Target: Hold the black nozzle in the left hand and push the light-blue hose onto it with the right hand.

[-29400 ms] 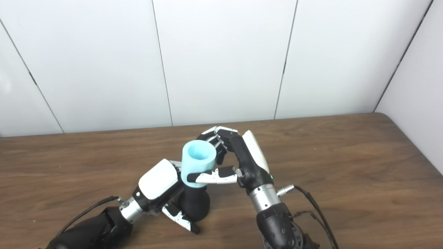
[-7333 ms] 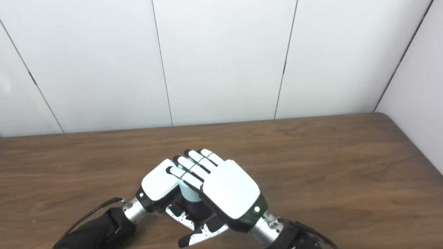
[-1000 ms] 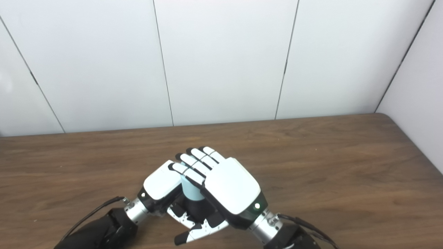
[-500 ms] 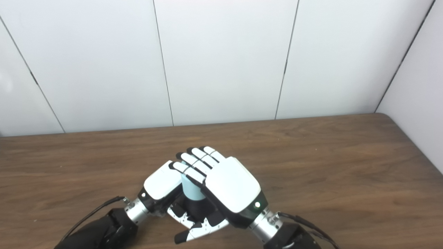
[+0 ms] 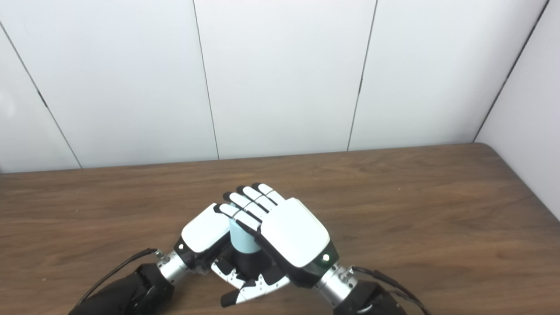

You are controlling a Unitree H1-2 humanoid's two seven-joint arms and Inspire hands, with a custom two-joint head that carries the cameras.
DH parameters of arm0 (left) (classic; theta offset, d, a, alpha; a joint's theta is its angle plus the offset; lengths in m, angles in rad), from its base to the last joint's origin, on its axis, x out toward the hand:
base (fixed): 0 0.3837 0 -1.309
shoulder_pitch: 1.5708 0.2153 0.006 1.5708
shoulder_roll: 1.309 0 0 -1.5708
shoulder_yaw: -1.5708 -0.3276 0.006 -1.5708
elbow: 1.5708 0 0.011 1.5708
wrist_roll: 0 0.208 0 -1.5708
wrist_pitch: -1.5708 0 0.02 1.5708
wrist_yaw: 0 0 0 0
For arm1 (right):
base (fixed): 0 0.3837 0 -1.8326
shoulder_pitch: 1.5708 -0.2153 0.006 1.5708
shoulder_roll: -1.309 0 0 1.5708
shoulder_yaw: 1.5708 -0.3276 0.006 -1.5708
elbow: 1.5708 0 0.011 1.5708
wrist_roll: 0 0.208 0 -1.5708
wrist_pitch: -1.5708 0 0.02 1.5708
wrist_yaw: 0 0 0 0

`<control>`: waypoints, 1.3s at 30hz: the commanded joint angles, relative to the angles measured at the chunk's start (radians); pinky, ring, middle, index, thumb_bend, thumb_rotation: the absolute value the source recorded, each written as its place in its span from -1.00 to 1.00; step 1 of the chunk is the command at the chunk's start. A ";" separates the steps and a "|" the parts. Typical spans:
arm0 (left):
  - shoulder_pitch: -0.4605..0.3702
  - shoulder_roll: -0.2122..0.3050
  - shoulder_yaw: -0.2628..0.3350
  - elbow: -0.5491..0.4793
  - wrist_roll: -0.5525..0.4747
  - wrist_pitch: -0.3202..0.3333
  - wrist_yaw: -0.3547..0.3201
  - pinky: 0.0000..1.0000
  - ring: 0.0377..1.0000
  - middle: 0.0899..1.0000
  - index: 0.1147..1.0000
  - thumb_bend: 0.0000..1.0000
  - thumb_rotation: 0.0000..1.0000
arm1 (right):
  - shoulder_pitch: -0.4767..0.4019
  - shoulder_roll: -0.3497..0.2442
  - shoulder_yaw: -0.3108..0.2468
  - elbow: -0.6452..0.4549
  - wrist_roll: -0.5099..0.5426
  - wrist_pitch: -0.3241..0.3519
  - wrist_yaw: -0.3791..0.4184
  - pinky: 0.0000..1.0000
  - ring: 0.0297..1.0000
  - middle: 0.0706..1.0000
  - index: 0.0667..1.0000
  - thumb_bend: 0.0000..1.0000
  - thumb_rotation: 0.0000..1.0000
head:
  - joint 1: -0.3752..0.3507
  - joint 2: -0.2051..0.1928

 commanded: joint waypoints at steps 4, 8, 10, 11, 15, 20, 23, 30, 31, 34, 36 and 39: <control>0.222 -0.076 -0.090 0.062 -0.017 -0.003 0.032 -0.32 -0.21 -0.15 -0.12 0.03 -1.00 | 0.072 -0.059 0.075 0.154 0.025 0.003 0.226 0.81 0.78 0.78 0.68 0.50 0.93 | -0.001 0.001; 0.222 -0.076 -0.092 0.063 -0.020 -0.003 0.038 -0.34 -0.23 -0.15 -0.11 0.02 -1.00 | 0.070 -0.062 0.078 0.157 0.030 0.002 0.218 0.80 0.77 0.77 0.67 0.52 0.94 | -0.001 0.001; 0.221 -0.075 -0.094 0.062 -0.020 -0.003 0.039 -0.33 -0.22 -0.16 -0.11 0.02 -1.00 | 0.070 -0.062 0.079 0.156 0.033 0.006 0.222 0.81 0.78 0.78 0.67 0.52 0.94 | -0.001 0.001; 0.221 -0.075 -0.094 0.062 -0.023 -0.003 0.036 -0.33 -0.22 -0.15 -0.11 0.02 -1.00 | 0.069 -0.063 0.080 0.156 0.033 0.008 0.224 0.82 0.78 0.78 0.68 0.53 0.94 | -0.001 0.001; 0.219 -0.076 -0.094 0.066 -0.018 -0.003 0.031 -0.32 -0.21 -0.15 -0.12 0.03 -1.00 | 0.069 -0.063 0.082 0.156 0.037 0.011 0.224 0.82 0.78 0.78 0.68 0.53 0.94 | -0.001 0.002; 0.218 -0.078 -0.098 0.069 -0.022 -0.003 0.043 -0.33 -0.22 -0.15 -0.12 0.02 -1.00 | 0.068 -0.065 0.082 0.156 0.044 0.009 0.223 0.82 0.78 0.78 0.67 0.53 0.93 | -0.002 0.001; 0.217 -0.078 -0.098 0.069 -0.019 -0.004 0.039 -0.33 -0.22 -0.14 -0.13 0.02 -1.00 | 0.067 -0.066 0.083 0.154 0.042 0.005 0.217 0.81 0.77 0.77 0.66 0.53 0.92 | -0.002 0.002; 0.218 -0.080 -0.092 0.067 -0.020 -0.003 0.030 -0.37 -0.26 -0.15 -0.11 0.03 -1.00 | 0.062 -0.067 0.088 0.157 0.038 -0.011 0.193 0.79 0.75 0.74 0.61 0.53 0.91 | -0.003 0.000; 0.218 -0.080 -0.091 0.068 -0.021 -0.003 0.030 -0.35 -0.23 -0.15 -0.12 0.03 -1.00 | 0.061 -0.067 0.088 0.156 0.039 -0.010 0.193 0.79 0.75 0.74 0.61 0.54 0.92 | -0.003 0.000; 0.218 -0.084 -0.087 0.074 -0.013 -0.004 0.033 -0.36 -0.24 -0.16 -0.10 0.03 -1.00 | 0.056 -0.066 0.089 0.158 0.034 -0.012 0.187 0.79 0.75 0.74 0.61 0.55 0.95 | -0.003 -0.001; 0.219 -0.088 -0.085 0.080 -0.009 -0.004 0.037 -0.40 -0.29 -0.17 -0.09 0.03 -1.00 | 0.052 -0.065 0.090 0.159 0.035 -0.012 0.186 0.80 0.76 0.74 0.62 0.54 0.95 | -0.003 -0.002; 0.220 -0.090 -0.079 0.079 -0.012 -0.003 0.023 -0.44 -0.34 -0.19 -0.07 0.03 -1.00 | 0.048 -0.065 0.090 0.156 0.033 -0.007 0.192 0.80 0.76 0.75 0.62 0.53 0.95 | -0.003 -0.002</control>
